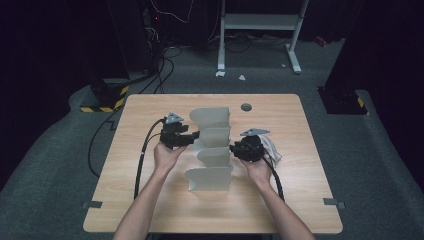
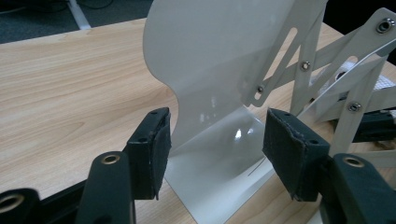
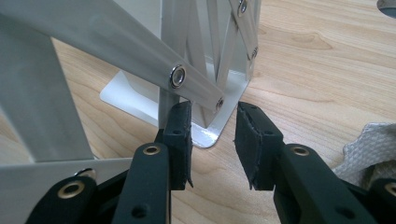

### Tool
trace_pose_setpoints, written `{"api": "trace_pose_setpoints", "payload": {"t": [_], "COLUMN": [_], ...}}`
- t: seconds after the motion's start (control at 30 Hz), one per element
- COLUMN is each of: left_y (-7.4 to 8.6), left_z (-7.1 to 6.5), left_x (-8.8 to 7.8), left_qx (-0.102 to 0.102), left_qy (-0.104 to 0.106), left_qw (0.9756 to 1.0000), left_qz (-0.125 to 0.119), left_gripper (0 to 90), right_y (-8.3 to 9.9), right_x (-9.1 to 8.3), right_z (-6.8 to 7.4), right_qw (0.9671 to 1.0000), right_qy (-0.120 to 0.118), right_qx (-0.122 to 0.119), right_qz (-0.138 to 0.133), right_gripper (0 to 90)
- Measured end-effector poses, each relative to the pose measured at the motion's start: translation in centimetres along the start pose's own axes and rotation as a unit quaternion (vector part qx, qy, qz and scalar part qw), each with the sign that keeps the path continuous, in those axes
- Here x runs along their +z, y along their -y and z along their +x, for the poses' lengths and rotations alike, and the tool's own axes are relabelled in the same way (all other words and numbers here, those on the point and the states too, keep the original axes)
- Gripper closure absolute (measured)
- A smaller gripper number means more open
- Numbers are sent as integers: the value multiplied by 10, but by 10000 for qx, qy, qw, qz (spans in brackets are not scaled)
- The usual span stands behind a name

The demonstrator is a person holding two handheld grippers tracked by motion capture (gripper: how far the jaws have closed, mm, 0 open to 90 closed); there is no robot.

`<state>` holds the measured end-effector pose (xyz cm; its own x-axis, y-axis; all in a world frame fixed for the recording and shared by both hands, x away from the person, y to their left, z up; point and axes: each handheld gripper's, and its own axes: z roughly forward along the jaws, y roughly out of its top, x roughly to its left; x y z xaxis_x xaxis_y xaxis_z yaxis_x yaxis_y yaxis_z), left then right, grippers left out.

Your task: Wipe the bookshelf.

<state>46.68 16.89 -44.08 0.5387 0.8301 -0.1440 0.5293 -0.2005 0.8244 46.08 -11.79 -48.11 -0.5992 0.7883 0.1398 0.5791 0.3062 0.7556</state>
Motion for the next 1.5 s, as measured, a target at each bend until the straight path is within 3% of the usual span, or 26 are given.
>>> {"api": "trace_pose_setpoints", "payload": {"t": [0.3, 0.4, 0.43, 0.53, 0.63, 1.27, 1.5], "left_y": [2, 4, 5, 5, 5, 2, 2], "left_z": [0, 0, 0, -9, -13, -18, -16], "left_x": [-4, -7, -6, -2, 1, -1, -4], "left_qx": [-16, -32, -37, 192, 251, 565, 624], "left_qy": [51, 140, 280, 300, 324, 378, 299], "left_qw": [10000, 9999, 9996, 9993, 9991, 9977, 9976], "left_qz": [-10, -45, -23, 77, 88, 69, 98], "left_gripper": [440, 431, 406, 393, 396, 606, 688], "right_y": [-9, -10, -10, -13, -19, -22, -28], "right_x": [5, 7, 8, 12, 16, 18, 21], "right_z": [-1, -3, -3, 1, 6, 3, 4], "right_qw": [9998, 9999, 9999, 9999, 9998, 9999, 9997], "right_qy": [121, 97, 84, 1, 1, 5, 38], "right_qx": [-69, 0, 21, -16, -112, -17, -13], "right_qz": [135, 93, 86, 106, 146, 117, 227], "right_gripper": [667, 665, 655, 647, 642, 676, 687]}}
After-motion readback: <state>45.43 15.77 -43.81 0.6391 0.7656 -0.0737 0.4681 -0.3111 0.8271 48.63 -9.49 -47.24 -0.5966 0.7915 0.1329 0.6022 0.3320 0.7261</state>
